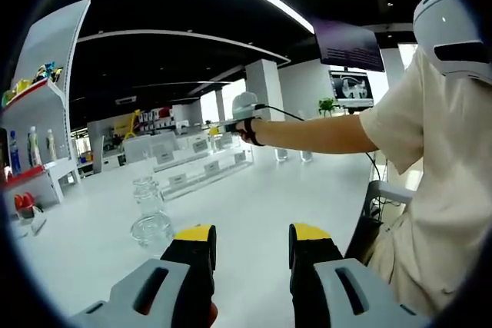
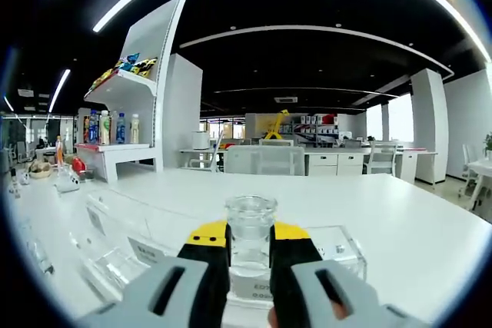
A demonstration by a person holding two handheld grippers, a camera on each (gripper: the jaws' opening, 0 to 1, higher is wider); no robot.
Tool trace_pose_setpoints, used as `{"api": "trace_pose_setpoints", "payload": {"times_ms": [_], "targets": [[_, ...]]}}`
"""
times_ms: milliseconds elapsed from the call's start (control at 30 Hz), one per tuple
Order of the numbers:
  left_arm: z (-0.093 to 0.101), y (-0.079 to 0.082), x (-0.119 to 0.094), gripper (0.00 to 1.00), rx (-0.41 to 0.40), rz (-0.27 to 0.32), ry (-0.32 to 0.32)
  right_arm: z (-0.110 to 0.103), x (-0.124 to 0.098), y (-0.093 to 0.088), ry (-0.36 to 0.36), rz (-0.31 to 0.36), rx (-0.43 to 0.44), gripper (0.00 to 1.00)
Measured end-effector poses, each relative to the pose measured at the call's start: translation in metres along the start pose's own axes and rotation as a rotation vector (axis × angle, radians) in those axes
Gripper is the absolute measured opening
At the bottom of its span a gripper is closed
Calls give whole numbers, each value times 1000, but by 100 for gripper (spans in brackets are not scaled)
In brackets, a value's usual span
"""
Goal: Identify the label on the chemical reagent bottle, grasp the chemical reagent bottle, and place it in the designated position on the reagent rack
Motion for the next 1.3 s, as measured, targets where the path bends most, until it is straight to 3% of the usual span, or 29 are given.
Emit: {"api": "trace_pose_setpoints", "payload": {"times_ms": [1000, 1300], "targets": [[1, 3, 0, 39, 12, 2, -1, -10, -22, -2, 5, -7, -2, 19], [2, 7, -2, 39, 23, 2, 5, -9, -18, -2, 9, -10, -2, 20]]}}
Point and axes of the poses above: the point that each gripper's makers call its tool centre point, and the gripper's own axes: x roughly forward along the fingers, z roughly to its right, y roughly out of its top, the point moved 1 cm from there along -x, roughly backward along the fingers, and after that the axes turned 10 degrees about -y, right-handed, at the moved point
